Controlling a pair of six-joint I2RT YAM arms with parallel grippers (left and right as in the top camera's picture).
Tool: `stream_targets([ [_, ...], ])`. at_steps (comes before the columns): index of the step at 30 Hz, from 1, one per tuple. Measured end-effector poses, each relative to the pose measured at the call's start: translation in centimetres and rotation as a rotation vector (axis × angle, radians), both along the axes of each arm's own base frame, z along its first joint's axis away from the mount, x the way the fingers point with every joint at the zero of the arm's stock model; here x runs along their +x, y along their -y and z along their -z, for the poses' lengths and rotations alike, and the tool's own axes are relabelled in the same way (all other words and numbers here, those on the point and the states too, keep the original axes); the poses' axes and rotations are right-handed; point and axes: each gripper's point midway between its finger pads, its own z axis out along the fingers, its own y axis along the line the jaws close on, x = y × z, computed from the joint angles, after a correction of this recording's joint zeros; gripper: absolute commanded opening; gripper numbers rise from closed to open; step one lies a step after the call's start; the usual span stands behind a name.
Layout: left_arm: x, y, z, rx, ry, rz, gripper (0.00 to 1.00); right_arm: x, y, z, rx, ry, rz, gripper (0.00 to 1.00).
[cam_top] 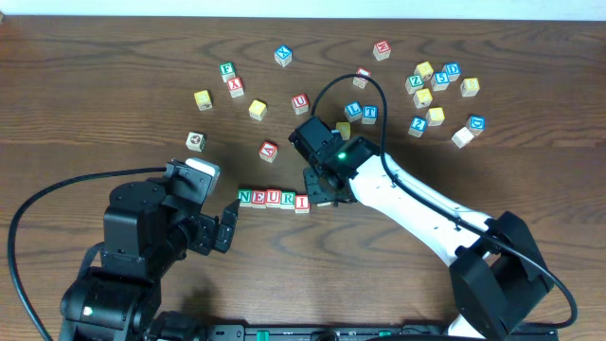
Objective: Spell out NEURIPS
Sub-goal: 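Open the right gripper and release the P block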
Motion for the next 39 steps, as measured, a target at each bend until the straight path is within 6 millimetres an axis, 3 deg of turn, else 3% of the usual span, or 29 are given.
stream_targets([
  [5, 0.0, 0.0, 0.0, 0.000, 0.000, 0.000, 0.97, -1.4, 1.0, 0.3, -0.049, -0.050, -0.014, 0.01],
  [15, 0.0, 0.0, 0.0, 0.000, 0.000, 0.000, 0.98, -3.7, -0.4, 0.4, -0.074, -0.072, -0.084, 0.01],
  [29, 0.0, 0.0, 0.0, 0.000, 0.000, 0.000, 0.98, -4.1, -1.0, 0.4, -0.063, -0.068, -0.053, 0.01],
  [39, 0.0, 0.0, 0.0, 0.000, 0.000, 0.000, 0.98, -5.2, -3.2, 0.2, -0.039, -0.034, -0.058, 0.01],
])
